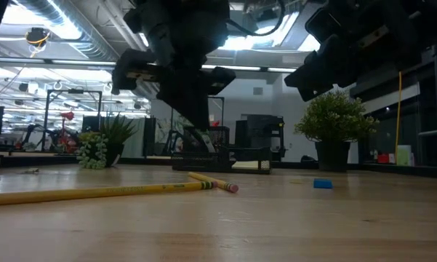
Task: Pick and place office supplies into organizer
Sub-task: Put the top pencil into the desk organizer
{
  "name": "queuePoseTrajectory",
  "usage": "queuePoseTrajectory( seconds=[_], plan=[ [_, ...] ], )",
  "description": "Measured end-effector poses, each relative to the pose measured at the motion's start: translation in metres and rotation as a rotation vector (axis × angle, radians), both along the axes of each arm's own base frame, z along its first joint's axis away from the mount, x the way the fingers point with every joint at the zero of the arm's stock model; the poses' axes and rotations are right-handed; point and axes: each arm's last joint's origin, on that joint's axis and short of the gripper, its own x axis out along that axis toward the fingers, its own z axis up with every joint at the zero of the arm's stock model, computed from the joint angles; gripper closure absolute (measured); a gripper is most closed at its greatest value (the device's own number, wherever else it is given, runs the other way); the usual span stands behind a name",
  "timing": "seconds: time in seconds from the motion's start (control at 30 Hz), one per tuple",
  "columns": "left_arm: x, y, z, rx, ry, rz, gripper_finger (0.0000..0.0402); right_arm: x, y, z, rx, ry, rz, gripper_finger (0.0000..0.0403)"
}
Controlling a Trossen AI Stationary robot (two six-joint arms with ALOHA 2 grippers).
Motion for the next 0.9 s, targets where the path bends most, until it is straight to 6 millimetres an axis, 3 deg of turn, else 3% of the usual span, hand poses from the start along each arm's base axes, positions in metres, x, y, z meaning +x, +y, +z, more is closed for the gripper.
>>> queuePoseTrajectory(
  seconds=[0.4, 0.57, 0.7, 0.9],
  plan=[
    [0.002, 0.0, 0.001, 0.01, -0.027, -0.003, 0.0338, 0.0, 0.0, 0.0, 0.002, 0.002, -0.001, 0.0395],
    [0.006, -0.005, -0.01, 0.051, -0.005, 0.001, 0.0315, 0.0, 0.0, 0.0, 0.024, 0.01, -0.01, 0.0395],
    [0.011, -0.008, -0.026, 0.054, 0.06, -0.016, 0.031, 0.0, 0.0, 0.0, 0.023, 0.012, -0.009, 0.0395],
    [0.022, -0.01, -0.029, 0.055, 0.124, -0.025, 0.0315, 0.0, 0.0, -0.001, 0.023, 0.013, -0.009, 0.0395]
  ],
)
